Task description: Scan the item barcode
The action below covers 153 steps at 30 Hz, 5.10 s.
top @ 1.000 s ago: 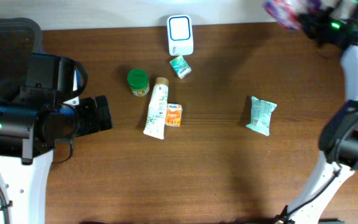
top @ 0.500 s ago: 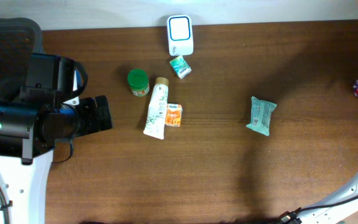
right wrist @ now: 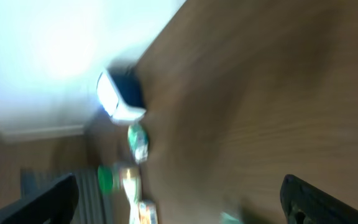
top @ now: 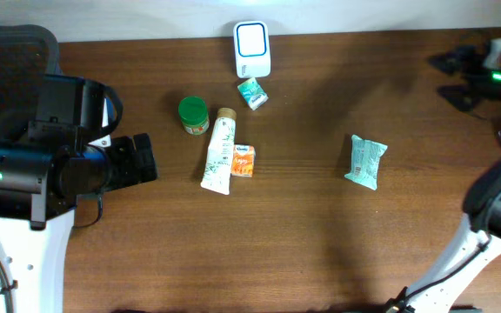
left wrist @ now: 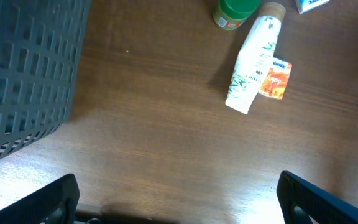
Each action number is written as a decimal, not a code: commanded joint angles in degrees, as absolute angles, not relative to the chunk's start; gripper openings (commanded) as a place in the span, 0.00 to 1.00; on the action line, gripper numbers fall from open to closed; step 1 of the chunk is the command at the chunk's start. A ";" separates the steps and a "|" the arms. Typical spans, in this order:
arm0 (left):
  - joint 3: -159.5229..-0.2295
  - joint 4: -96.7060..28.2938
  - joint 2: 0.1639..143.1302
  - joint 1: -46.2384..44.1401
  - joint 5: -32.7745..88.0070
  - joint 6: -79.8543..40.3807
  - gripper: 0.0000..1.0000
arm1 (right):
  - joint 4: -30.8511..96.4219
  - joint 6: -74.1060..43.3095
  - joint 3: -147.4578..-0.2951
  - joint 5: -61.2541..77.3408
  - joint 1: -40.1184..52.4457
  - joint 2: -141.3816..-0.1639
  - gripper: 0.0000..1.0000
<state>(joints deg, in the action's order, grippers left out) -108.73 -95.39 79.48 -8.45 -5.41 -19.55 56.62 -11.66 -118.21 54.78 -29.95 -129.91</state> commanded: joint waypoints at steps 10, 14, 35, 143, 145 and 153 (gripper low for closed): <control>-108.88 -95.55 78.83 -8.45 -5.63 -20.14 0.99 | 50.13 -0.64 -118.41 13.80 11.20 -128.44 0.99; -108.88 -95.55 78.83 -8.45 -5.61 -20.14 0.99 | 45.47 -0.64 -118.41 1.06 19.05 -129.45 0.90; -108.88 -95.68 78.83 -8.45 -5.61 -20.14 0.99 | 32.75 4.27 -118.39 0.14 25.50 -141.53 0.51; -108.88 -95.68 78.83 -8.45 -5.63 -20.14 0.99 | 66.15 10.11 -118.15 -27.46 41.50 -135.39 0.41; -108.88 -95.70 78.83 -8.45 -5.61 -20.14 0.99 | 65.67 10.09 -117.60 -27.31 40.95 -135.39 0.42; -108.88 -95.70 78.83 -8.45 -5.61 -20.14 0.99 | 55.86 10.96 -108.12 -24.60 37.36 -135.39 0.41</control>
